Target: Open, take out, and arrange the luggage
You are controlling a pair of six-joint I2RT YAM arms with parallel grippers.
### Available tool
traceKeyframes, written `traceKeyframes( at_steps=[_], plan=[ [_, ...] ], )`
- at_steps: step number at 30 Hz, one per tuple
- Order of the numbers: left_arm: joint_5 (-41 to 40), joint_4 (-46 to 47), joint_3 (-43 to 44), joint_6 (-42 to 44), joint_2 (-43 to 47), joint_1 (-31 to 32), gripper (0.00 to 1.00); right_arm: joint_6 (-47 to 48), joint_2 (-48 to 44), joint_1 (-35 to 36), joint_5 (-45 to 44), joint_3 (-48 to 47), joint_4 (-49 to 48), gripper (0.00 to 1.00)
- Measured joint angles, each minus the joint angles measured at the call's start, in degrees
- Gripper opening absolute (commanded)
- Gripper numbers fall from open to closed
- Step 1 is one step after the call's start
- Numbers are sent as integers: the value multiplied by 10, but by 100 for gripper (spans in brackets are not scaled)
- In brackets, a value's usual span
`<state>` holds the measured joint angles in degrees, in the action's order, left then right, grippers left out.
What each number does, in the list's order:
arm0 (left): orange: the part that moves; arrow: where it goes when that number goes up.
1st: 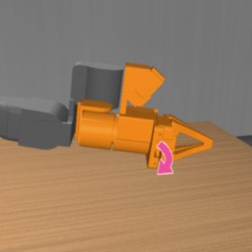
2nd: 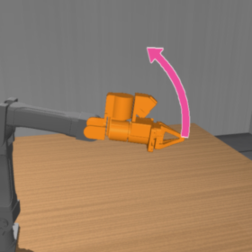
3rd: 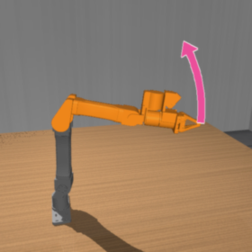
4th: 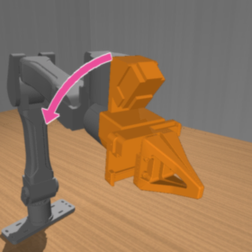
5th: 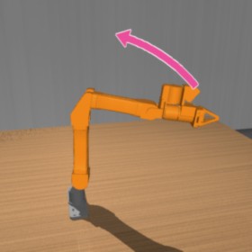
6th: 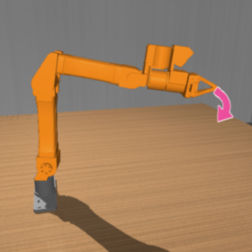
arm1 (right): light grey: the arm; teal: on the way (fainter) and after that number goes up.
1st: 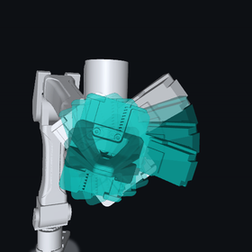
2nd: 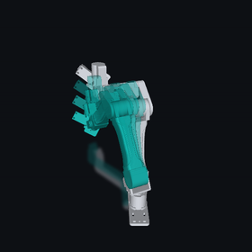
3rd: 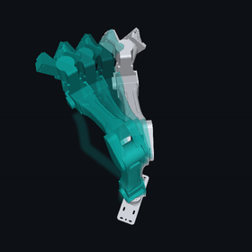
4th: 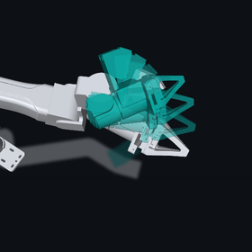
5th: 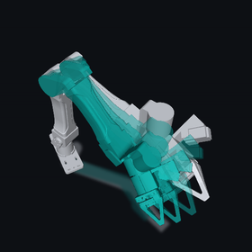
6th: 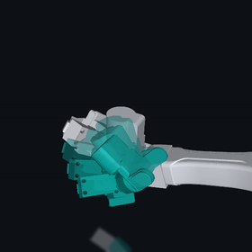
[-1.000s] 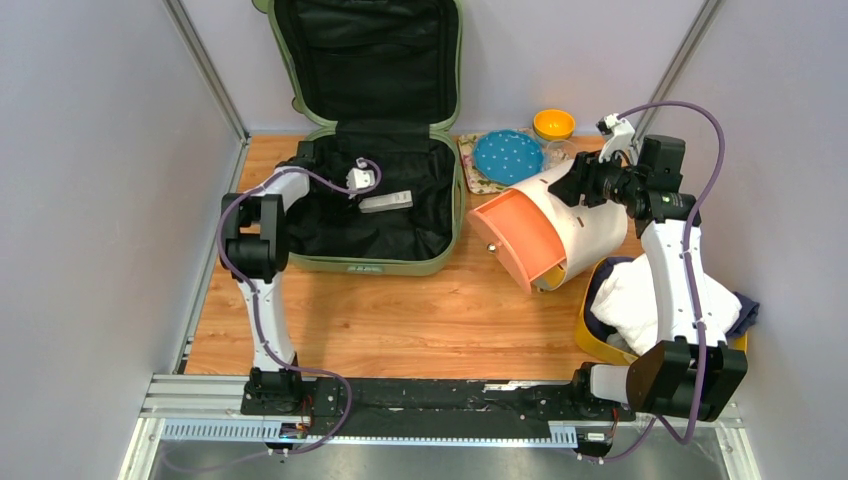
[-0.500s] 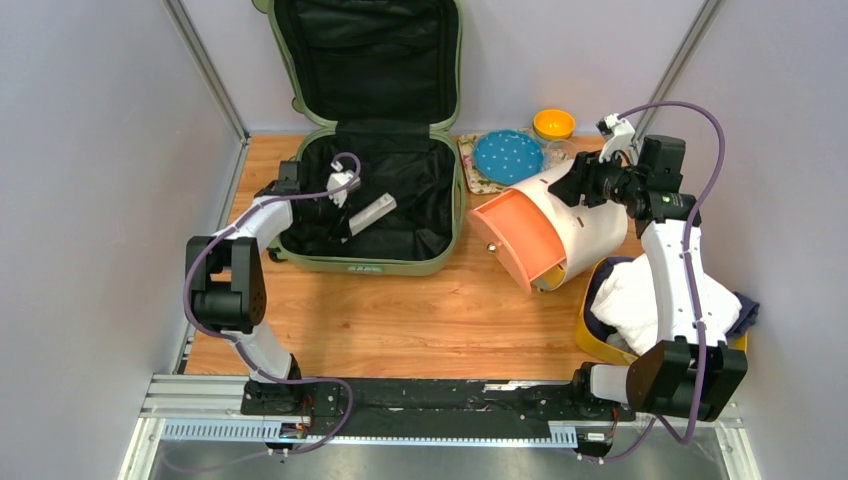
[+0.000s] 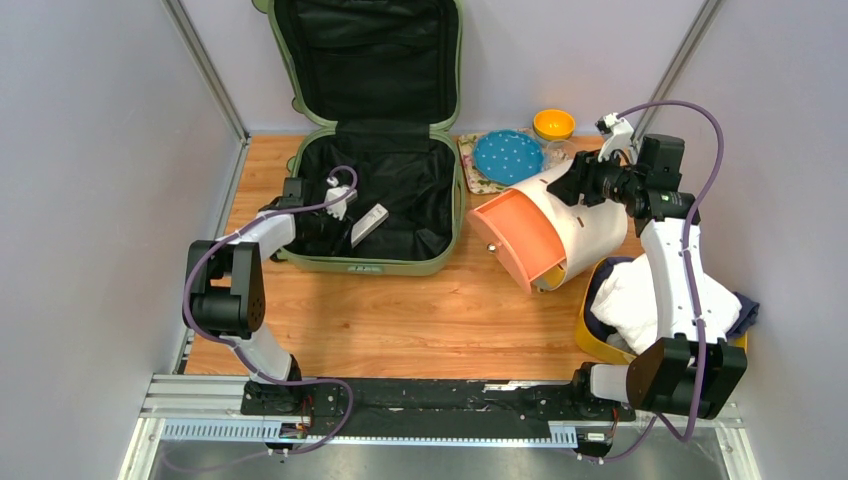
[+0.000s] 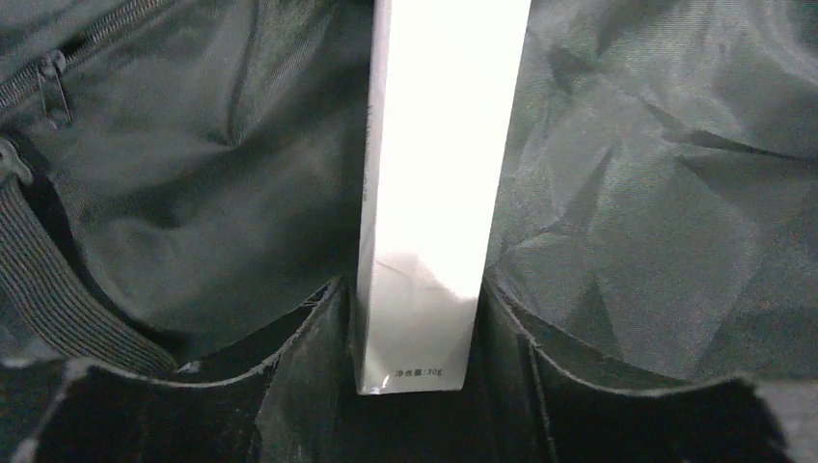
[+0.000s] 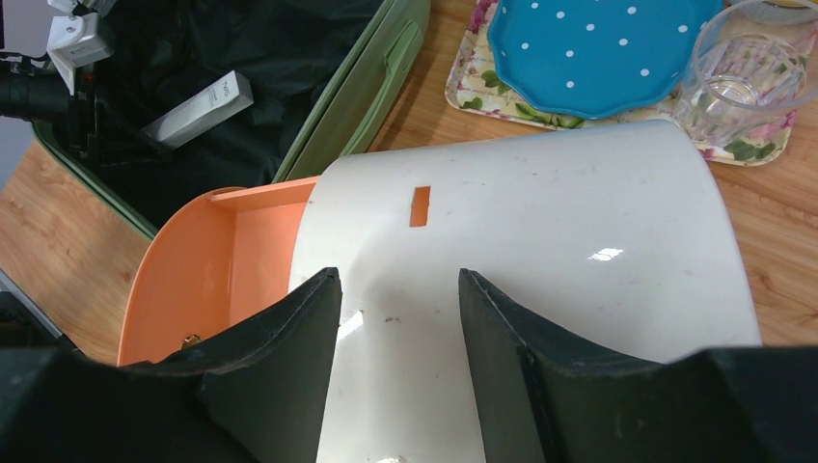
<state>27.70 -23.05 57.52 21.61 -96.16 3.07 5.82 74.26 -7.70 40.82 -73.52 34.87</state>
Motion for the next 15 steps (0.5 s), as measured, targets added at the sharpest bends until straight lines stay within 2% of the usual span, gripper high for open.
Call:
traceKeyframes(
  at_steps=[7,8,9,12,15],
  plan=[
    [-12,6,-15,-9,0,-1,66,0,0,0,0,0,0,56],
    [-12,12,-19,-10,2,-1,68,0,0,0,0,0,0,56],
    [-12,21,-27,-12,4,-1,80,0,0,0,0,0,0,56],
    [-12,67,-58,-18,24,-1,77,0,0,0,0,0,0,56],
    [-10,108,-85,-18,49,-2,67,0,1,0,0,-1,0,56]
  ],
)
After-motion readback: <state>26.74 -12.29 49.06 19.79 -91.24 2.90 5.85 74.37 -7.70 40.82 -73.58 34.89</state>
